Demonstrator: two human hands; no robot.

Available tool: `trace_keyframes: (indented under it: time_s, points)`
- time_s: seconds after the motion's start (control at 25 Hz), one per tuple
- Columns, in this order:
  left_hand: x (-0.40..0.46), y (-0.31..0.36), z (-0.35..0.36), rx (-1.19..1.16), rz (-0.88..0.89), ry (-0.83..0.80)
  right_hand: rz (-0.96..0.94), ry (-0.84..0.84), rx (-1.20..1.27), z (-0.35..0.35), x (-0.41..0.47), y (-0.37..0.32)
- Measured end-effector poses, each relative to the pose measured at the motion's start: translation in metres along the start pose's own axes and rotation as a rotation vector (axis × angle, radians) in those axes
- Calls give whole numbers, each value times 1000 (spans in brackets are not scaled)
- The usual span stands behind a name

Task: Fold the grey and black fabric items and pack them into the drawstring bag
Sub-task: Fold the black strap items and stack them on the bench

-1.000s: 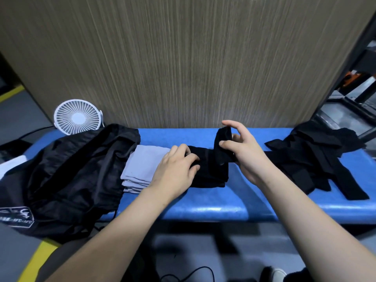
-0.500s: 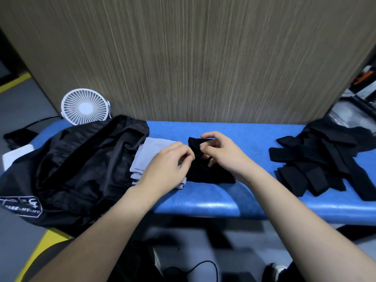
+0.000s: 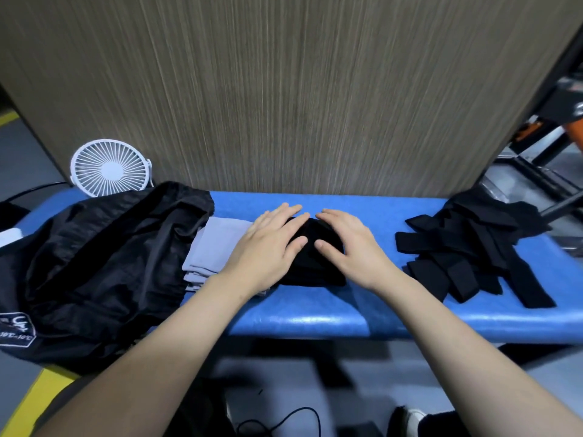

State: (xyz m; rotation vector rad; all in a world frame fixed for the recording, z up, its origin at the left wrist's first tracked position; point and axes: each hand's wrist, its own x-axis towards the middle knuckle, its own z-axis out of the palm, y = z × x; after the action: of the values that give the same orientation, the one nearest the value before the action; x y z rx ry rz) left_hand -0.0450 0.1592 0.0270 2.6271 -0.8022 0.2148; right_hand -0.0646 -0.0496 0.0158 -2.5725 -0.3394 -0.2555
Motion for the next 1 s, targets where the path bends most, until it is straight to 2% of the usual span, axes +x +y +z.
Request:
trace_keyframes:
  time_s: [0.12,0.24,0.4,0.6,0.72,1.0]
  points:
    - [2,-9,4,117,5,-141,15,-174,-69,8,-5,11]
    - [-1,-17,-2,178,-6,-176,33,-282,-111,10,-9,19]
    - [-7,-23,-5,275,-60,-318,69,-362,-126,12,-11,18]
    - [-5,-23,-4,326,-81,-381,83,-364,-132,18,-12,17]
    - [-1,-23,-4,302,-84,-358,102,-348,-98,16,-14,16]
    - [1,-19,-7,146,-78,-133,60,-242,-77,-1,-21,18]
